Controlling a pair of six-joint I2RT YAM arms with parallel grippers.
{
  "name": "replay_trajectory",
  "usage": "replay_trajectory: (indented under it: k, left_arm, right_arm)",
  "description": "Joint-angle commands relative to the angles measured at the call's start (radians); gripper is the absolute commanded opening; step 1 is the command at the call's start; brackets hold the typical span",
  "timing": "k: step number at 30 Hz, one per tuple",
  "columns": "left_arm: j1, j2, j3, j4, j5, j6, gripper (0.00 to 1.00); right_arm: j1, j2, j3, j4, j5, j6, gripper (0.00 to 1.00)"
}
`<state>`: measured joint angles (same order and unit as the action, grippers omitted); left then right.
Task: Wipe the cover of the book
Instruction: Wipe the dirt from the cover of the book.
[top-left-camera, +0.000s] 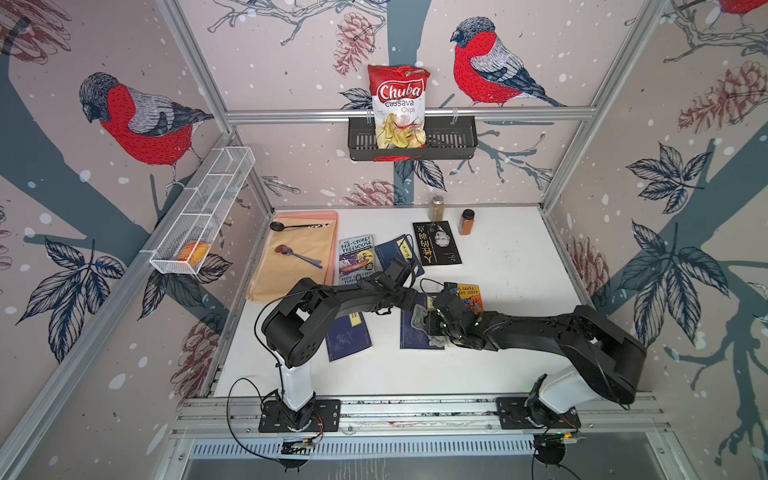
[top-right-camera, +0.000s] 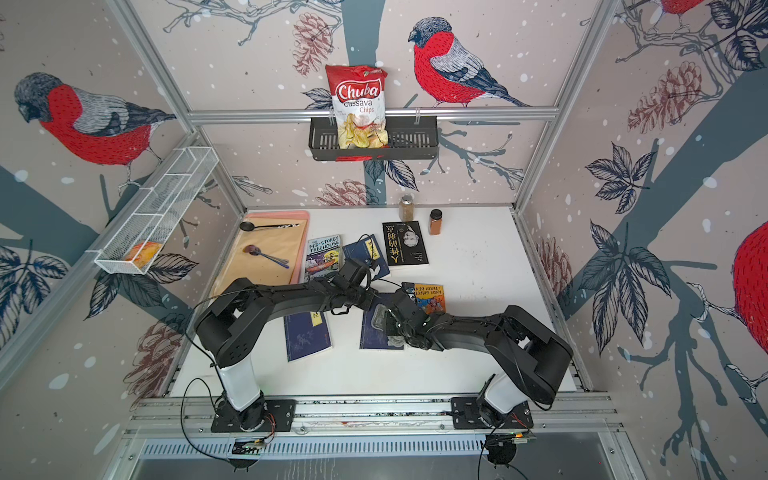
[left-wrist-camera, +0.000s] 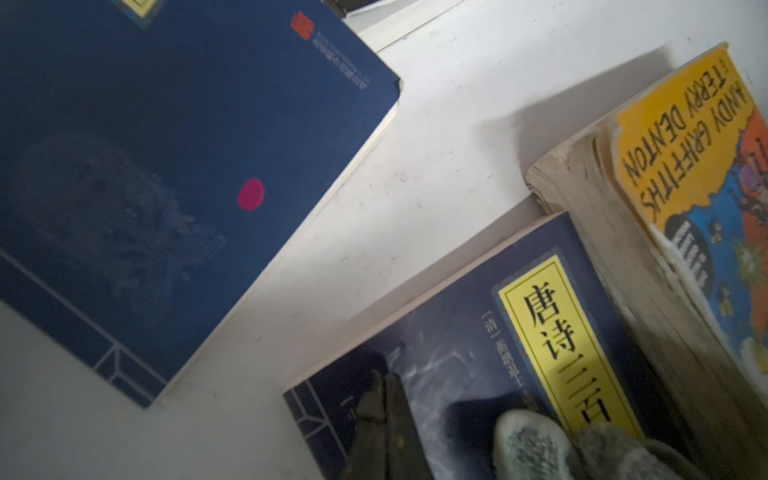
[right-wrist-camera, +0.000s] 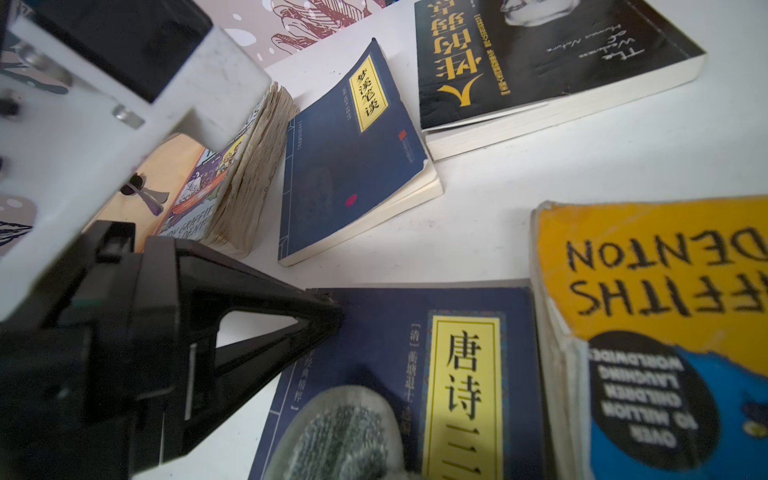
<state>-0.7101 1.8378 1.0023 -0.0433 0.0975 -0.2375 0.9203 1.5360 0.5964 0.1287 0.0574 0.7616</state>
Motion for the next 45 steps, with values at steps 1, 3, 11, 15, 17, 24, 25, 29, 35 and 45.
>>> replay_trajectory:
  k: [1, 3, 11, 15, 17, 24, 25, 29, 35, 45]
  left_arm:
    - [-0.004, 0.001, -0.028, -0.153, -0.024, -0.008, 0.06]
    - [-0.004, 0.003, -0.038, -0.146, -0.021, -0.011, 0.03]
    - [-0.004, 0.044, -0.040, -0.144, -0.037, -0.014, 0.00]
    - [-0.003, 0.051, -0.047, -0.132, -0.031, -0.013, 0.00]
    - [-0.004, 0.054, -0.052, -0.125, -0.024, -0.012, 0.00]
    - [-0.003, 0.061, -0.079, -0.091, -0.008, -0.012, 0.00]
    - [-0.003, 0.066, -0.081, -0.087, -0.007, -0.013, 0.00]
    - [-0.002, 0.074, -0.085, -0.080, -0.010, -0.017, 0.00]
    - [0.011, 0.069, -0.097, -0.069, -0.004, -0.023, 0.00]
    - [0.017, 0.062, -0.117, -0.063, -0.001, -0.023, 0.00]
  right_arm:
    - [-0.015, 0.003, -0.021, -0.146, -0.001, 0.001, 0.06]
    - [-0.026, 0.003, -0.027, -0.136, -0.001, -0.003, 0.06]
    - [0.033, -0.058, -0.054, -0.175, 0.002, -0.004, 0.08]
    - [0.060, -0.093, -0.096, -0.212, -0.003, 0.050, 0.09]
    - [0.028, -0.078, -0.111, -0.198, -0.002, 0.066, 0.09]
    - [-0.163, 0.075, -0.007, -0.073, -0.039, -0.023, 0.07]
    - [-0.186, 0.107, 0.031, -0.067, -0.042, -0.044, 0.07]
    - [-0.214, 0.192, 0.133, -0.090, -0.033, -0.094, 0.06]
    - [-0.053, 0.051, 0.093, -0.237, 0.095, -0.049, 0.07]
    - [0.046, -0.061, -0.112, -0.181, 0.035, 0.116, 0.08]
